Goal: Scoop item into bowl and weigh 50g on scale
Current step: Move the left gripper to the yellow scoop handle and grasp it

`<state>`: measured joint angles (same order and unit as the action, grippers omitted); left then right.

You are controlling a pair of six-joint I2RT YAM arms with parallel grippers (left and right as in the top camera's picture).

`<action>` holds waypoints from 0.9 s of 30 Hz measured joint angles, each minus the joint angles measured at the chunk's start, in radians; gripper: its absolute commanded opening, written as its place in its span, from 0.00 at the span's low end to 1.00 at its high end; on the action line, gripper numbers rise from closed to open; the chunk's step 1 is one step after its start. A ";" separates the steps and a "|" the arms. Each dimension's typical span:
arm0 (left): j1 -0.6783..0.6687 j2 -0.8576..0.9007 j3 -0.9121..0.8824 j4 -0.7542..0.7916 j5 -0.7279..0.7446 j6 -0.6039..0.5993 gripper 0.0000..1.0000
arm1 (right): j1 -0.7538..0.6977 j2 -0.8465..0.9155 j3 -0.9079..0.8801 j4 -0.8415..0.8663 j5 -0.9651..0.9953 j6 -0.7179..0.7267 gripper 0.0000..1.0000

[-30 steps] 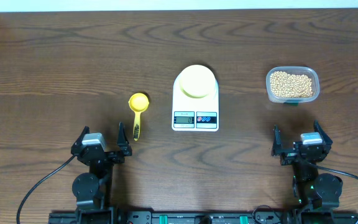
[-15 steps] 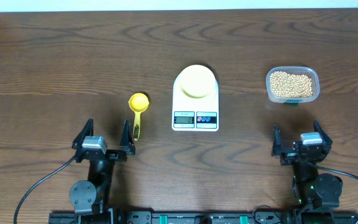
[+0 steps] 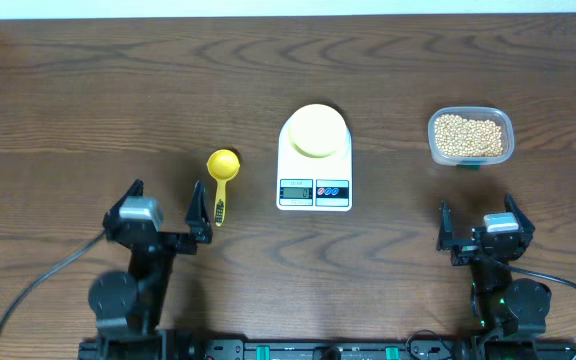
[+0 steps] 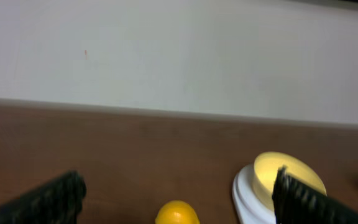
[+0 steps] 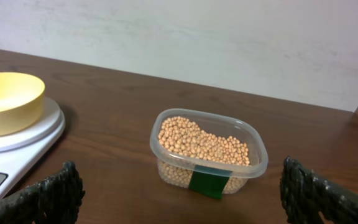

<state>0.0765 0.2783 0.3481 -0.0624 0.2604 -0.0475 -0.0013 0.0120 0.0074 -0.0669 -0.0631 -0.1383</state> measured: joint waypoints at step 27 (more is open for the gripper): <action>0.000 0.759 0.681 -0.993 0.105 0.011 0.98 | 0.000 0.000 0.000 0.000 0.000 0.000 0.99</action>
<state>0.0765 1.0370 1.0294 -1.0550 0.3649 -0.0360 -0.0013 0.0120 0.0071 -0.0673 -0.0631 -0.1383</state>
